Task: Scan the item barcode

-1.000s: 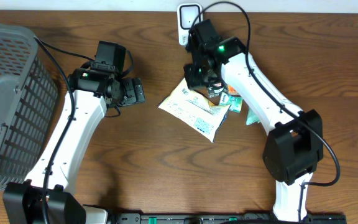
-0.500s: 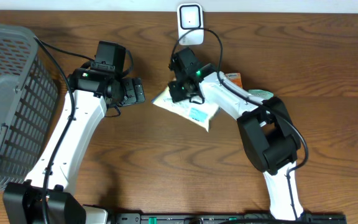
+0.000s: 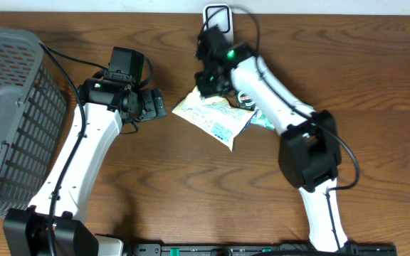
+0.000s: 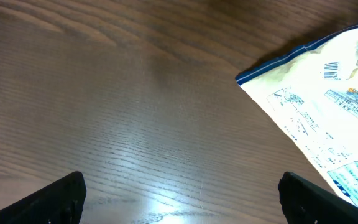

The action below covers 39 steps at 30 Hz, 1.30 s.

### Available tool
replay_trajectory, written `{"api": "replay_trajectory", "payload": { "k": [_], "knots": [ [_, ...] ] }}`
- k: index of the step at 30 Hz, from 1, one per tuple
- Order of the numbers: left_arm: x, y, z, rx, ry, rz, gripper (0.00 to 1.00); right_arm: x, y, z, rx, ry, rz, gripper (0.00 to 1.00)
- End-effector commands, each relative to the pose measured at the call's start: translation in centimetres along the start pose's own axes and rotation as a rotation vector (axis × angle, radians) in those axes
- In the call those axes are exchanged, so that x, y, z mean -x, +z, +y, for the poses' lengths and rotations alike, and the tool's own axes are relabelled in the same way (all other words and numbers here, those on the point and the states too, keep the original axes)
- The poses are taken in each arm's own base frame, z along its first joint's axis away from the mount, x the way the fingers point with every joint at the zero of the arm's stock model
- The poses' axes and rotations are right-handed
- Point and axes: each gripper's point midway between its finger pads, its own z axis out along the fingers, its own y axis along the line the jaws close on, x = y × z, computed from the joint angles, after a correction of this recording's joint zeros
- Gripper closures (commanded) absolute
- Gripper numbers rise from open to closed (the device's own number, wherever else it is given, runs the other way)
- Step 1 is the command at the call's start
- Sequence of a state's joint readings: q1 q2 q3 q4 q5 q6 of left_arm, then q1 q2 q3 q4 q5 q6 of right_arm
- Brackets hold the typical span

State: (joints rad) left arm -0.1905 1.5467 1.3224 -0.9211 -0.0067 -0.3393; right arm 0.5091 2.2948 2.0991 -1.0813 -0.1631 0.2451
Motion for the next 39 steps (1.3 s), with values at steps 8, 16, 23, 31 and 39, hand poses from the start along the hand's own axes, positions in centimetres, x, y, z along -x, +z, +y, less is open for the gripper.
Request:
{"api": "replay_trajectory", "payload": {
  "k": [8, 16, 23, 31, 39],
  "knots": [
    [0.2, -0.1, 0.4, 0.014, 0.002, -0.003, 0.02, -7.0, -2.4, -3.2, -0.057, -0.034, 0.308, 0.03],
    [0.2, -0.1, 0.4, 0.014, 0.002, -0.003, 0.02, -8.6, -5.2, -4.0, -0.067, -0.006, 0.361, 0.01],
    [0.2, -0.1, 0.4, 0.014, 0.002, -0.003, 0.02, -8.2, -10.2, -6.1, -0.074, 0.034, 0.281, 0.01],
    [0.2, -0.1, 0.4, 0.014, 0.002, -0.003, 0.02, -10.9, -11.0, -8.3, -0.062, 0.067, 0.342, 0.01],
    [0.2, -0.1, 0.4, 0.014, 0.002, -0.003, 0.02, -12.4, -6.1, -4.6, 0.399, 0.11, 0.347, 0.01]
  ]
}}
